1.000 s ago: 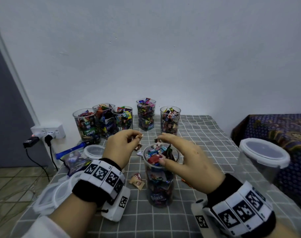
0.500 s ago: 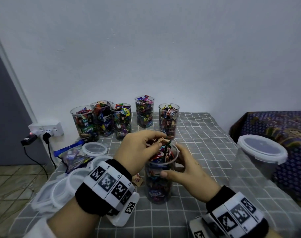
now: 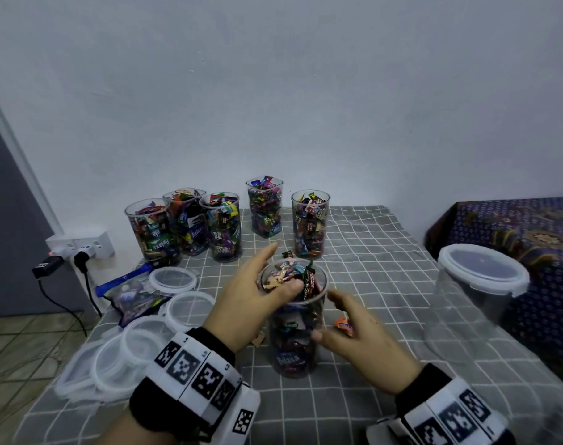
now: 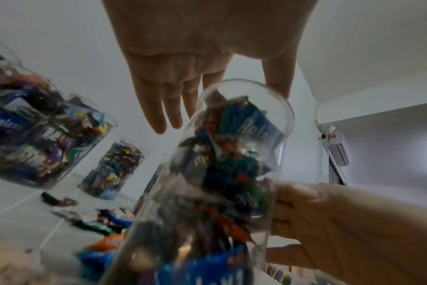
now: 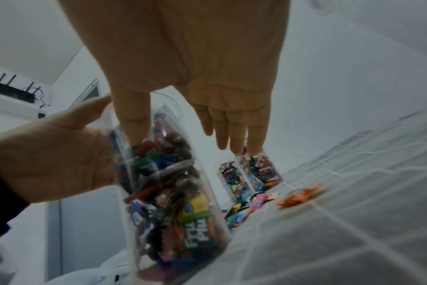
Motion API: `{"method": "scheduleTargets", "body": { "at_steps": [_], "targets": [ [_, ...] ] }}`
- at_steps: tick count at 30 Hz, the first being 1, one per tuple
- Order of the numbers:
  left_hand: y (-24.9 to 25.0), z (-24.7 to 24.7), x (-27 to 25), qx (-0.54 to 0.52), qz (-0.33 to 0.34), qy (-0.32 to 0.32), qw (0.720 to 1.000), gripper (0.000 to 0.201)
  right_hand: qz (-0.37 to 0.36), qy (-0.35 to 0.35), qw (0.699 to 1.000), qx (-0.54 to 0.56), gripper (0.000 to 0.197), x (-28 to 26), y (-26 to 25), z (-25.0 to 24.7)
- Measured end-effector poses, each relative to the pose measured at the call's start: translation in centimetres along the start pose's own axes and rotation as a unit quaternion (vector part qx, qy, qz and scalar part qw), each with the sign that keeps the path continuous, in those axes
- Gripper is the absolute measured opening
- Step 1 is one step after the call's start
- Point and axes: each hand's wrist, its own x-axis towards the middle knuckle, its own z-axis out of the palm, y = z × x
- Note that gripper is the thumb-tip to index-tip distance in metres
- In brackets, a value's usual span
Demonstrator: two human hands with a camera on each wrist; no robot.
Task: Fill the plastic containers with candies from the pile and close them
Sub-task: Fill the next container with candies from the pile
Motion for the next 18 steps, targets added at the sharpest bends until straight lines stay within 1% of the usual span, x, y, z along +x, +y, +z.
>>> {"method": "scheduleTargets", "body": {
  "at_steps": [2,4,5,8,9,11,15,16,18],
  "targets": [
    [-0.4,0.5,-0.1,-0.044,-0.028,-0.033,0.998,0.116,0.035,-0.009,0.997,-0.064,0.073,-0.6,0.7,-0.5],
    [-0.7,0.7,-0.2,-0.089,-0.038,-0.048,0.994,0.140,0.064,-0.021,0.988,-0.139,0.079,-1.2,1.7,-1.2],
    [-0.9,0.7,-0.1,-0.099,-0.041,-0.050,0.993,0.145,0.087,-0.037,0.981,-0.169,0.089,-1.5,2.2,-1.5],
    [-1.4,0.9,-0.2,-0.111,-0.048,-0.046,0.992,0.151,0.133,-0.076,0.958,-0.242,0.149,-2.2,3.7,-2.2],
    [-1.4,0.9,-0.2,-0.114,-0.050,-0.045,0.991,0.151,0.143,-0.082,0.948,-0.271,0.157,-2.3,4.3,-2.3],
    [-1.4,1.0,-0.1,-0.109,-0.052,-0.042,0.992,0.146,0.163,-0.089,0.934,-0.307,0.161,-2.5,5.2,-2.5],
    [-0.6,1.4,0.3,-0.117,-0.038,-0.019,0.992,0.107,0.164,-0.087,0.919,-0.348,0.156,-2.5,6.5,-2.3],
    [-0.4,1.5,0.4,-0.114,-0.036,-0.014,0.993,0.103,0.163,-0.086,0.918,-0.352,0.154,-2.5,6.7,-2.2],
    [0.0,1.6,0.6,-0.099,-0.028,-0.005,0.995,0.101,0.159,-0.087,0.914,-0.362,0.152,-2.5,6.9,-2.1]
  ]
}}
